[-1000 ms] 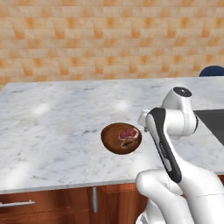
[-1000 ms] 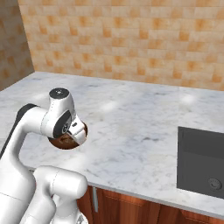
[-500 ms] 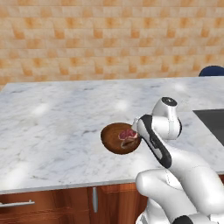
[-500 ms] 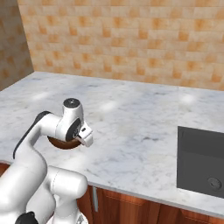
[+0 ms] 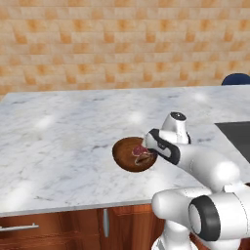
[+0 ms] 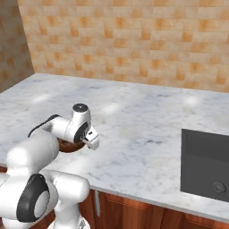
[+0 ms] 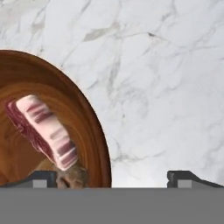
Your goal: Place the bowl with the limes on the top shelf of the fridge. Place the bowl with the steak and chicken drumstick on the second highest shelf of the fridge.
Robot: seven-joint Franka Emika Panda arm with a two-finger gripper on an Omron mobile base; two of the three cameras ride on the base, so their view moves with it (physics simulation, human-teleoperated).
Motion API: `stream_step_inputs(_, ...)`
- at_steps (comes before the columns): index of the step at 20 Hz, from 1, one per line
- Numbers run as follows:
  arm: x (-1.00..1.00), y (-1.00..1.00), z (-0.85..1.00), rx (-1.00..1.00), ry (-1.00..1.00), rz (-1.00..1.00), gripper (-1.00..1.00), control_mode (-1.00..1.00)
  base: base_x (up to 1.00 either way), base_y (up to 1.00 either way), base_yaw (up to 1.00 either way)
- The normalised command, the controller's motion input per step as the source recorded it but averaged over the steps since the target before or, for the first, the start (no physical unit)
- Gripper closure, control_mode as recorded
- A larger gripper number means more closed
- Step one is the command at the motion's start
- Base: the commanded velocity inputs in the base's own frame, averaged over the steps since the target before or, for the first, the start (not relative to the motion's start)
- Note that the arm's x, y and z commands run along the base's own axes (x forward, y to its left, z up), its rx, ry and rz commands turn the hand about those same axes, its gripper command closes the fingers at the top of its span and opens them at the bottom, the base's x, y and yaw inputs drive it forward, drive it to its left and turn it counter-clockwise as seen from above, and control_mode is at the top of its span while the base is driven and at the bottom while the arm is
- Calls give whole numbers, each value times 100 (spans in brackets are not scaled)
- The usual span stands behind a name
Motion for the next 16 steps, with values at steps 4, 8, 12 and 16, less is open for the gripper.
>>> stream_step_inputs(4,45,0,-17,0,14,0,-100,-100,0,0,0)
stream_step_inputs(8,29,0,-27,0,12,0,-100,-100,0,0,0)
stream_step_inputs(12,-7,0,-31,0,5,5,-100,-100,0,0,0)
stream_step_inputs(16,-11,15,0,0,0,2,-100,-100,0,0,0)
